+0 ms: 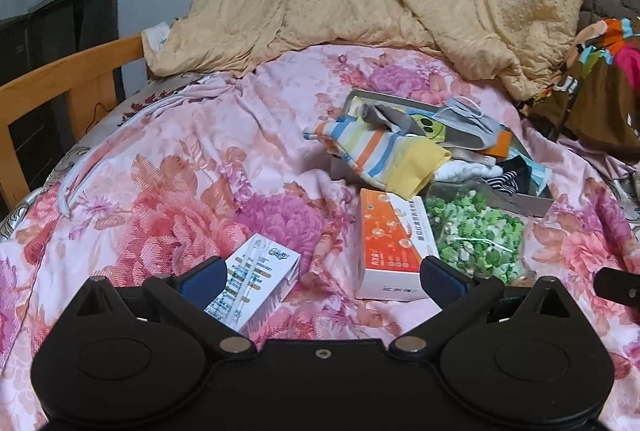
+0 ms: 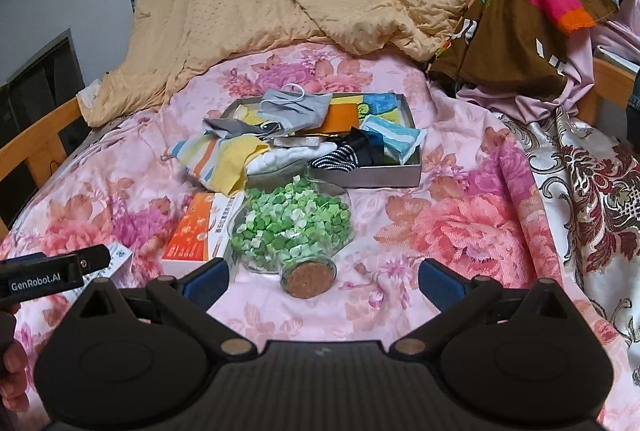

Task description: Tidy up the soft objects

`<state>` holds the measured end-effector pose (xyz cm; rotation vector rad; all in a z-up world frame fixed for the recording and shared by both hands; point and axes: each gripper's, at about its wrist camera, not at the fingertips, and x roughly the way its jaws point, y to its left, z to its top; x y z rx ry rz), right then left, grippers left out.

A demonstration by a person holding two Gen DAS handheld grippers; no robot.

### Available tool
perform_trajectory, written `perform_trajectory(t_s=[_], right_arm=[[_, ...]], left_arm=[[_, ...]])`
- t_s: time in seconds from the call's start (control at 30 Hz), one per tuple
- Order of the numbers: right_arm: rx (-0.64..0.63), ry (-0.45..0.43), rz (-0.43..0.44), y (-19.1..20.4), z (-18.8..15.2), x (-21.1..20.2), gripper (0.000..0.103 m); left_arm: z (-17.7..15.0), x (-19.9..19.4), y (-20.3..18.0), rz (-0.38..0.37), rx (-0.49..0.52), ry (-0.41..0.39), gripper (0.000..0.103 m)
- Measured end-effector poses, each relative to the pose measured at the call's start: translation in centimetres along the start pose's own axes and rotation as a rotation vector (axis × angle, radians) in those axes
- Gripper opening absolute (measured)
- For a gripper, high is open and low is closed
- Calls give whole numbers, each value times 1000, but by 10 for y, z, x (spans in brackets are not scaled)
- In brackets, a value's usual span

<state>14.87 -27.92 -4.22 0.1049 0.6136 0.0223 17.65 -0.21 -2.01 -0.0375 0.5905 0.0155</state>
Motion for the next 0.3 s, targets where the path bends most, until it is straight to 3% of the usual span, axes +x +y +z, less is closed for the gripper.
perform_trajectory(t_s=[0.3], right_arm=[[7,11,5,-1,-2,5,103]], left_arm=[[-5,1,-3,4,19,12,102]])
